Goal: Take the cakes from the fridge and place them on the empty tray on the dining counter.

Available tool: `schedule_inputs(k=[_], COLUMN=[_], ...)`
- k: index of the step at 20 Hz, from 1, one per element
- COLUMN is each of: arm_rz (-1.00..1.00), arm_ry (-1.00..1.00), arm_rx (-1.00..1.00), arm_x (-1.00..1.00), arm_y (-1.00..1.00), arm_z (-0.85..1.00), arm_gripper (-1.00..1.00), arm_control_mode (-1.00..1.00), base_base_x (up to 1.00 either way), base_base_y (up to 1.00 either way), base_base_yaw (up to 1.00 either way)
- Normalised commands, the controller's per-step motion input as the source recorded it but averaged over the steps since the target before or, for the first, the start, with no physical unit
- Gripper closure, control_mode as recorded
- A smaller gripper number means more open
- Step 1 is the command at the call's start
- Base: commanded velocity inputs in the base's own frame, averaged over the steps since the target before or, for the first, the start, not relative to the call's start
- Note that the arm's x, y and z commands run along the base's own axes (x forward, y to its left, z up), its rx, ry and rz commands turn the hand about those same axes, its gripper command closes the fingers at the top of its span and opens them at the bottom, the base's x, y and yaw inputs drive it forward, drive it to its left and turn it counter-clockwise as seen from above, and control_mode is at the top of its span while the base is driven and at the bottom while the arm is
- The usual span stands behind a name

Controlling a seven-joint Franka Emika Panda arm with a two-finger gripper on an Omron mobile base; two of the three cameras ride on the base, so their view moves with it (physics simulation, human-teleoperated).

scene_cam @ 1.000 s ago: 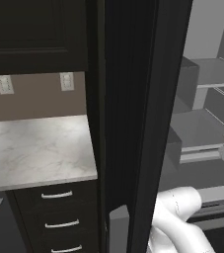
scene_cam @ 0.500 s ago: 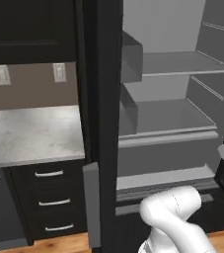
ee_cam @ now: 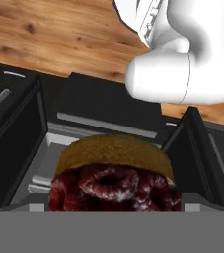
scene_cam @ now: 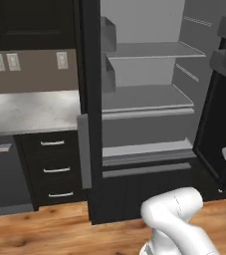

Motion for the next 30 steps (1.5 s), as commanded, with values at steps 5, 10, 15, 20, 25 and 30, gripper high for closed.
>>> schedule_inputs(k=[5,10,15,20,25,30], arm_rz=[0.00,0.00,0.00,0.00,0.00,0.00], arm_ry=[0.00,0.00,0.00,0.00,0.00,0.00], arm_rx=[0.00,0.00,0.00,0.00,0.00,0.00], arm_x=[0.00,0.00,0.00,0.00,0.00,0.00], arm_y=[0.00,0.00,0.00,0.00,0.00,0.00], arm_z=[0.00,0.00,0.00,0.00,0.00,0.00], arm_gripper=[1.00,1.00,1.00,1.00,1.00,1.00], arm_control_mode=[1.00,1.00,1.00,1.00,1.00,1.00], base_base_x=[-0.47,-0.26,-0.02,0.06,0.50,0.86], base_base_y=[0.24,0.46,0.68,0.91,1.00,0.99], base_base_yaw=[0.41,0.65,0.73,0.65,0.54,0.45])
